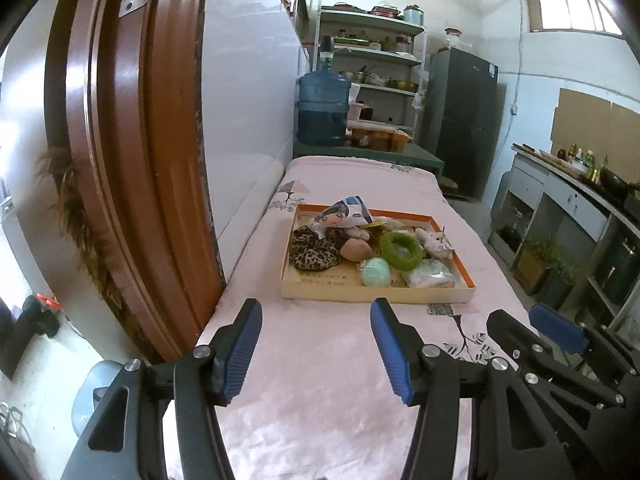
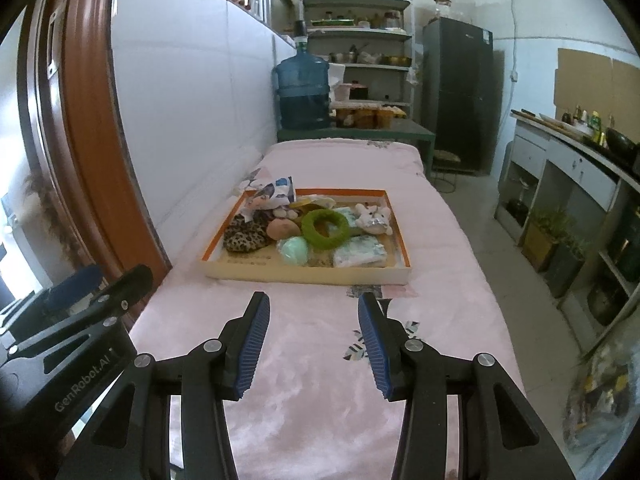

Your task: Organize soft objects

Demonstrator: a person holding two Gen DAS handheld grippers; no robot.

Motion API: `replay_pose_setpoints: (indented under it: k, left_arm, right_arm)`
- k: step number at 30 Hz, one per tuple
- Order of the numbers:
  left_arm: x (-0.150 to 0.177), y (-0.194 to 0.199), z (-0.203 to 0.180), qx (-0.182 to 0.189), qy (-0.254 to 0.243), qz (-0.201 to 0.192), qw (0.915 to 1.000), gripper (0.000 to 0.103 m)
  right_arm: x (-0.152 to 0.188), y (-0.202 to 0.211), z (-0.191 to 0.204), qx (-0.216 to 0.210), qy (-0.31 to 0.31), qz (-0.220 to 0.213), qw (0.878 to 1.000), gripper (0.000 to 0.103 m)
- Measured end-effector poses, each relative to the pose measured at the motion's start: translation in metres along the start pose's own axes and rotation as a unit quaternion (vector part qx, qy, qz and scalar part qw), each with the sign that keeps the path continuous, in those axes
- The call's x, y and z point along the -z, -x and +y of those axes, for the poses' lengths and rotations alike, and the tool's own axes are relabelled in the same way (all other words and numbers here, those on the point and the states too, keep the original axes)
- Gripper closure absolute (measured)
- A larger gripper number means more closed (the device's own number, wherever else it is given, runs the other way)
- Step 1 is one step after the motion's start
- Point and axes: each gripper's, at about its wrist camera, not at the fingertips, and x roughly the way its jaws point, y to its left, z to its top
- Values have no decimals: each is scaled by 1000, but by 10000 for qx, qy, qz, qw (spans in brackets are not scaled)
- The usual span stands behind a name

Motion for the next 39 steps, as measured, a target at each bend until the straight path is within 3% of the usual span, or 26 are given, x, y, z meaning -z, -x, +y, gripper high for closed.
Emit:
replay_pose_setpoints:
  k: [9,39]
  left_arm:
    - [0,1,-1,-71,-25,-34,10000,46]
    - [1,-3,-5,-71,-137,-35,9999,46]
  right_arm:
    - [1,0,4,-190,-9,-19,9998,55]
    - [4,-5,5,-266,-56,44,9996,55]
